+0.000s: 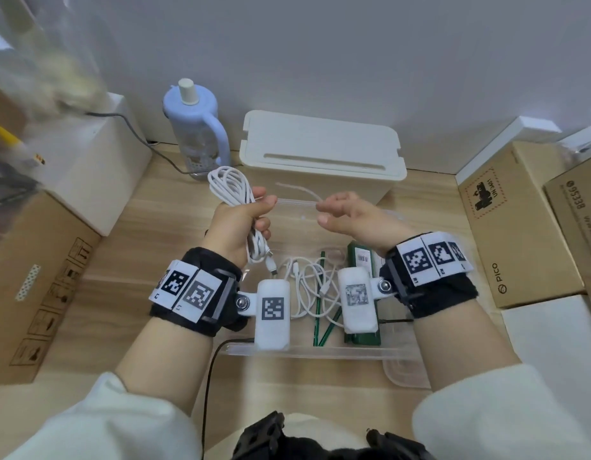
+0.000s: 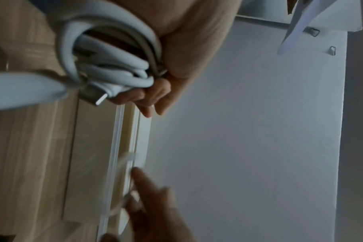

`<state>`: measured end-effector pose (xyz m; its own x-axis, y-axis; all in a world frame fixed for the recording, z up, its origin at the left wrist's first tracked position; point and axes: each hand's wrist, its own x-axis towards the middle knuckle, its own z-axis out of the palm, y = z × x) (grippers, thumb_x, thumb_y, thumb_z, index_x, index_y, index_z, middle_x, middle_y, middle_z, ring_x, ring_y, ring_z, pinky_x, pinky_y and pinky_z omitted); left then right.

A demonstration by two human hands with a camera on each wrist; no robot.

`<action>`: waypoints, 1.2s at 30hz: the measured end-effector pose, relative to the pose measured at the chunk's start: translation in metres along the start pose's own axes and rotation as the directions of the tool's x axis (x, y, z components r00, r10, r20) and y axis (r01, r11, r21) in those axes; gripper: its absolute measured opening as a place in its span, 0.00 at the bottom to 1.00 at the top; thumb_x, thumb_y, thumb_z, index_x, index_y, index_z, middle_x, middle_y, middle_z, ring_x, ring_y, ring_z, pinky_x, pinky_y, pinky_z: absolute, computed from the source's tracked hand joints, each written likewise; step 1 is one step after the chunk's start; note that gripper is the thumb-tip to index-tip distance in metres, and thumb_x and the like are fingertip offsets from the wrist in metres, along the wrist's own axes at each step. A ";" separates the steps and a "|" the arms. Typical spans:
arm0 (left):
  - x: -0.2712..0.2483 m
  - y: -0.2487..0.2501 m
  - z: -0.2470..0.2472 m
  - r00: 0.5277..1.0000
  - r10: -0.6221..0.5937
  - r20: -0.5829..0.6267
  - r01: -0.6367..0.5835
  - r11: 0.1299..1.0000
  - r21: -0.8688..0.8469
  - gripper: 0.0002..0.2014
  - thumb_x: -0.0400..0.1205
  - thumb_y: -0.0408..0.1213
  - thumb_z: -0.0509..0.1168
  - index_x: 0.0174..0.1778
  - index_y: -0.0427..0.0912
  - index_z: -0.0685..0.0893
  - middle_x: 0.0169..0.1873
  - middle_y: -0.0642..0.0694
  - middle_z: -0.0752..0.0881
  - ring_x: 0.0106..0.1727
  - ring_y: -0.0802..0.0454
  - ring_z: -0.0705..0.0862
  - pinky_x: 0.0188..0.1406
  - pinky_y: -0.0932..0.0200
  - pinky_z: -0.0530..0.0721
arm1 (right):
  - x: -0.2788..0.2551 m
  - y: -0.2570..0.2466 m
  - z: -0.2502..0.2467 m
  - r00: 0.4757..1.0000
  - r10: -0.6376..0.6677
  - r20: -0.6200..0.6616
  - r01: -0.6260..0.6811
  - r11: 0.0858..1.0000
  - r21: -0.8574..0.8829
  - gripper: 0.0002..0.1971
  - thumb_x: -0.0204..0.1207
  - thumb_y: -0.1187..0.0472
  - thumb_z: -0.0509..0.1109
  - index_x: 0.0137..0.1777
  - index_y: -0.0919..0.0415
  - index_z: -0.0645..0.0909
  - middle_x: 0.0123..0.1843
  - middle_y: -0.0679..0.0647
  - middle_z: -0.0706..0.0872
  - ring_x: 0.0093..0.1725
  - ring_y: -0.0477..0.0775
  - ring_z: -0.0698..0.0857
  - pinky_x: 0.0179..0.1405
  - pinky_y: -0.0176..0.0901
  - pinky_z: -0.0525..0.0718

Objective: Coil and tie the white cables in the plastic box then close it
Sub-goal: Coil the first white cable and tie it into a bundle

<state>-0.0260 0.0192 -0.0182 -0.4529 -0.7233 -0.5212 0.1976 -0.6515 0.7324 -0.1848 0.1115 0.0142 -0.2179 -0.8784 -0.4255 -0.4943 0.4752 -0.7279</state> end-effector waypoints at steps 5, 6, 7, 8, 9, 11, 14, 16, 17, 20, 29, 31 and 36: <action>-0.020 -0.006 0.012 0.976 -0.049 0.211 0.032 0.996 0.084 0.05 0.79 0.32 0.66 0.48 0.40 0.77 0.46 0.43 0.87 0.15 0.62 0.68 0.17 0.69 0.71 | -0.034 -0.022 -0.004 0.964 -0.178 -0.199 0.230 0.932 0.282 0.22 0.80 0.64 0.60 0.74 0.64 0.66 0.57 0.43 0.66 0.51 0.38 0.71 0.54 0.27 0.75; -0.026 -0.006 0.016 0.958 -0.052 0.282 0.030 0.996 0.082 0.08 0.77 0.35 0.66 0.50 0.39 0.78 0.47 0.44 0.88 0.15 0.63 0.68 0.17 0.69 0.71 | -0.036 -0.022 -0.002 0.959 -0.188 -0.211 0.241 0.935 0.261 0.23 0.80 0.64 0.61 0.75 0.65 0.65 0.58 0.45 0.65 0.51 0.38 0.70 0.58 0.28 0.73; -0.031 -0.007 0.021 0.940 -0.049 0.338 0.030 0.998 0.061 0.11 0.74 0.37 0.67 0.51 0.40 0.79 0.46 0.46 0.89 0.15 0.63 0.67 0.18 0.70 0.71 | -0.037 -0.024 0.001 0.956 -0.194 -0.221 0.243 0.945 0.220 0.24 0.80 0.64 0.62 0.75 0.66 0.65 0.59 0.47 0.63 0.52 0.40 0.70 0.61 0.26 0.71; -0.035 -0.006 0.025 0.927 -0.037 0.374 0.026 0.999 0.035 0.12 0.73 0.39 0.66 0.51 0.41 0.80 0.43 0.49 0.90 0.15 0.63 0.67 0.18 0.70 0.71 | -0.038 -0.024 0.004 0.953 -0.198 -0.228 0.241 0.954 0.178 0.24 0.79 0.64 0.63 0.75 0.67 0.64 0.60 0.49 0.62 0.54 0.42 0.69 0.61 0.23 0.68; -0.039 -0.005 0.028 0.918 -0.017 0.395 0.012 1.000 0.015 0.11 0.73 0.39 0.66 0.50 0.42 0.80 0.40 0.50 0.90 0.15 0.63 0.66 0.18 0.70 0.71 | -0.039 -0.024 0.007 0.951 -0.199 -0.236 0.237 0.961 0.145 0.25 0.79 0.63 0.63 0.75 0.67 0.64 0.61 0.49 0.61 0.56 0.43 0.67 0.60 0.20 0.67; -0.042 -0.004 0.031 0.919 0.034 0.393 -0.050 0.998 0.029 0.05 0.79 0.35 0.63 0.48 0.41 0.80 0.30 0.52 0.87 0.15 0.62 0.67 0.17 0.70 0.70 | -0.043 -0.023 0.011 0.954 -0.175 -0.243 0.200 0.976 0.081 0.24 0.80 0.61 0.63 0.73 0.67 0.67 0.62 0.51 0.61 0.60 0.45 0.67 0.62 0.22 0.66; -0.039 -0.002 0.031 0.927 0.070 0.369 -0.129 0.982 0.138 0.04 0.83 0.35 0.60 0.47 0.40 0.79 0.22 0.53 0.78 0.15 0.62 0.67 0.17 0.68 0.67 | -0.050 -0.021 0.013 0.915 -0.148 -0.376 0.031 0.954 -0.300 0.19 0.83 0.54 0.55 0.58 0.67 0.81 0.68 0.57 0.66 0.70 0.56 0.66 0.73 0.47 0.64; -0.037 -0.001 0.029 0.936 0.068 0.344 -0.144 0.969 0.199 0.05 0.84 0.37 0.60 0.45 0.40 0.79 0.20 0.53 0.75 0.15 0.62 0.66 0.17 0.69 0.66 | -0.054 -0.024 0.012 0.852 -0.209 -0.480 -0.090 0.845 -0.528 0.22 0.83 0.53 0.54 0.49 0.68 0.84 0.76 0.59 0.65 0.77 0.58 0.61 0.76 0.51 0.60; -0.036 0.000 0.029 0.941 0.074 0.330 -0.155 0.962 0.226 0.06 0.84 0.37 0.60 0.44 0.40 0.79 0.20 0.54 0.75 0.14 0.61 0.66 0.16 0.69 0.65 | -0.057 -0.028 0.012 0.810 -0.303 -0.502 -0.061 0.808 -0.586 0.20 0.82 0.54 0.57 0.46 0.68 0.86 0.79 0.58 0.64 0.80 0.57 0.58 0.79 0.51 0.55; -0.034 0.001 0.029 0.949 0.106 0.296 -0.195 0.937 0.290 0.06 0.84 0.37 0.61 0.42 0.41 0.79 0.19 0.53 0.74 0.15 0.61 0.66 0.16 0.68 0.65 | -0.064 -0.043 0.013 0.553 -0.625 -0.551 0.339 0.773 -0.536 0.11 0.78 0.62 0.64 0.43 0.65 0.87 0.75 0.59 0.72 0.79 0.54 0.64 0.79 0.43 0.60; -0.047 0.010 0.030 0.805 0.173 0.567 -0.346 0.914 0.212 0.02 0.78 0.31 0.62 0.40 0.38 0.78 0.22 0.46 0.75 0.16 0.58 0.67 0.17 0.67 0.68 | -0.052 -0.046 0.026 0.842 -0.363 -0.398 0.462 0.867 0.186 0.31 0.81 0.60 0.60 0.80 0.58 0.50 0.60 0.50 0.79 0.63 0.45 0.80 0.69 0.40 0.74; -0.048 0.012 0.029 0.788 0.189 0.586 -0.357 0.916 0.185 0.02 0.76 0.32 0.63 0.40 0.37 0.79 0.21 0.48 0.76 0.16 0.58 0.68 0.17 0.67 0.69 | -0.050 -0.035 0.026 0.886 -0.357 -0.294 0.412 0.899 0.150 0.23 0.78 0.45 0.60 0.71 0.51 0.69 0.44 0.44 0.84 0.45 0.41 0.84 0.56 0.41 0.80; -0.047 0.011 0.030 0.816 0.270 0.511 -0.478 0.812 0.334 0.02 0.79 0.33 0.67 0.41 0.43 0.81 0.22 0.50 0.78 0.17 0.58 0.70 0.17 0.66 0.70 | -0.046 -0.021 0.021 0.916 -0.278 -0.290 0.287 0.958 -0.011 0.18 0.66 0.38 0.70 0.50 0.48 0.85 0.36 0.43 0.90 0.40 0.39 0.86 0.50 0.43 0.85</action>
<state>-0.0288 0.0532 0.0280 -0.7604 -0.6495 -0.0038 0.0863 -0.1068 0.9905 -0.1466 0.1434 0.0380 -0.3060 -0.9515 -0.0318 -0.5452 0.2025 -0.8135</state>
